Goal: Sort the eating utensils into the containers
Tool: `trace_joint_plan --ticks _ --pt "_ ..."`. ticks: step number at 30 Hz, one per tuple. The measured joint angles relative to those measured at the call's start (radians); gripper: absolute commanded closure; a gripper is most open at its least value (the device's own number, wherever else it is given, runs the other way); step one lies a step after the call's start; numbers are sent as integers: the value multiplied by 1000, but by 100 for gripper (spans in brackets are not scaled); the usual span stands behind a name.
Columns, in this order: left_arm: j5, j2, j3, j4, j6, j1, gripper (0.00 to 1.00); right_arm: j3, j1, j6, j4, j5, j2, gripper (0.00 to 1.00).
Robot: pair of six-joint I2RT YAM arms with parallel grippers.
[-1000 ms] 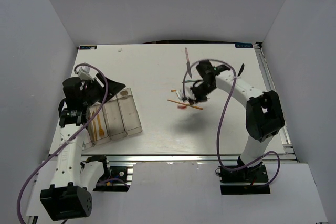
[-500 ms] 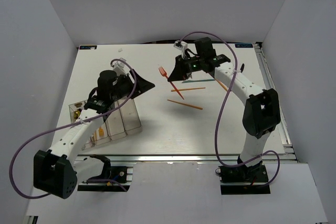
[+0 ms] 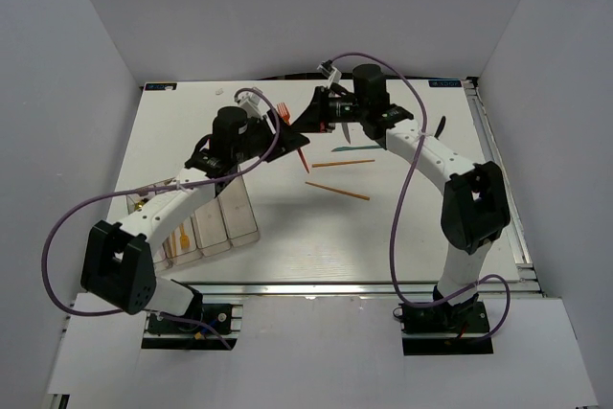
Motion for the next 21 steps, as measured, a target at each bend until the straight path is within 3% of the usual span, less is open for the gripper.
trace_joint_plan --ticks 2,7,11,17,21 --pt "1 20 24 3 1 -4 42 -19 6 27 24 3 0 100" --pt "6 38 32 7 -3 -10 71 -41 2 59 67 1 0 100" --pt "12 39 32 10 -3 -12 87 -47 2 38 79 -2 0 80" --pt "-24 19 32 -95 45 -11 97 -47 -4 -71 88 -52 0 45" --pt "-64 -34 32 -213 100 12 98 -47 -22 -178 89 -125 0 37"
